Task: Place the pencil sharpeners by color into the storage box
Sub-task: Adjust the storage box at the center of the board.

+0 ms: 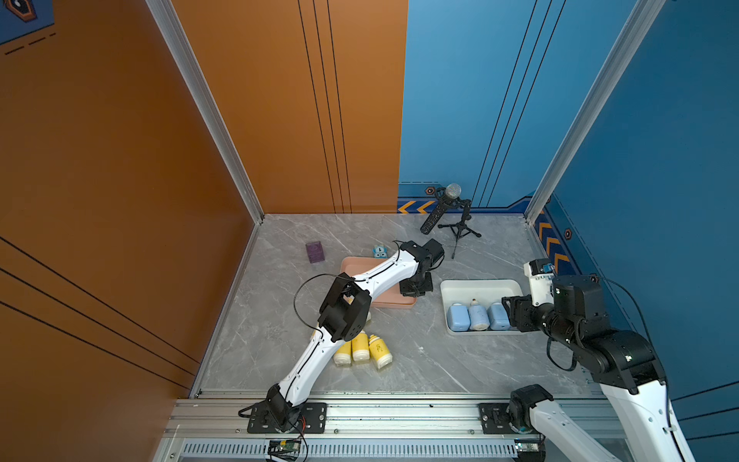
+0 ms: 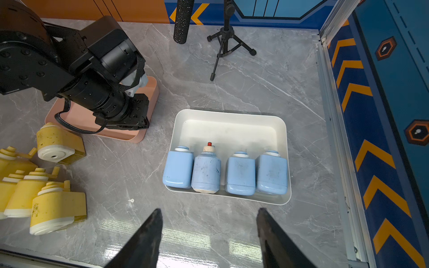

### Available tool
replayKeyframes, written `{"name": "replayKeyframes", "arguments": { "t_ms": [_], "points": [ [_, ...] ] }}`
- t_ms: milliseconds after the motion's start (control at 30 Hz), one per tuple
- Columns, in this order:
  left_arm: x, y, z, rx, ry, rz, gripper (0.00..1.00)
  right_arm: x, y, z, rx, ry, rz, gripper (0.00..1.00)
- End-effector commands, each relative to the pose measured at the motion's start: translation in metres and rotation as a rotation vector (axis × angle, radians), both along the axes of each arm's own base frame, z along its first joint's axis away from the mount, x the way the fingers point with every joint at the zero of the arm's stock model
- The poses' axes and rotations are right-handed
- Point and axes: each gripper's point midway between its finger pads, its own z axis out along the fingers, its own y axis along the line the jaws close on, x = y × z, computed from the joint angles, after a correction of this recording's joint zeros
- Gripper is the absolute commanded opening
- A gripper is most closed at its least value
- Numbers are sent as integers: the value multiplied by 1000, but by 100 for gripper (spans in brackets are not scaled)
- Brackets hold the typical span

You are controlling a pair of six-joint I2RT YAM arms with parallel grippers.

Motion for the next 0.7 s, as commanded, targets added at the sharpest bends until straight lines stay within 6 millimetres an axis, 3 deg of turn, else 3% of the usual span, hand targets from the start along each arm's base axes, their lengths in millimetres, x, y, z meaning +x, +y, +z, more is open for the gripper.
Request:
{"name": "replayKeyframes", "arguments": {
  "t_ms": [0,200,367,500,667],
  "points": [
    [2,-5,0,4,-14,21,20,-5,-3,-7,-21,25,-6,66],
    [6,-6,18,-9,-54,12,37,-2,-1,-10,-26,44,-2,66],
    [8,4,38,2,-101,-5,41,0,3,-12,-18,58,15,66],
    [10,24,59,25,-143,-15,41,0,10,-12,-5,78,47,66],
    [13,64,92,67,-210,-23,41,0,21,-10,35,130,72,64]
  ]
}}
